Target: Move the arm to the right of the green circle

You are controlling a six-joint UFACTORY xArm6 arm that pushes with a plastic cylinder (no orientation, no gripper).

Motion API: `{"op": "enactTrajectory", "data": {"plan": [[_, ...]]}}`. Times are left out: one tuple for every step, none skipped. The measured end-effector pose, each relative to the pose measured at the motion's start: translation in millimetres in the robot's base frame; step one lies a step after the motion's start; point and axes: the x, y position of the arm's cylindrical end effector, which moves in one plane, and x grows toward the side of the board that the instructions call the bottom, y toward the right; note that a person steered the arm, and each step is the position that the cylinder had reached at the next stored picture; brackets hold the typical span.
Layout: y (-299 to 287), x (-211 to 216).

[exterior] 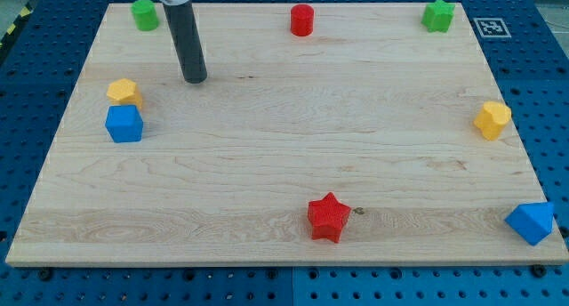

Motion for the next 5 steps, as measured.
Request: {"op": "enactTrajectory", "data": {"plan": [[0.3,-4.5],[10.4,-5.8],[21.9,-5.8],[32.8,-5.9],[39.6,-10.0]]}}
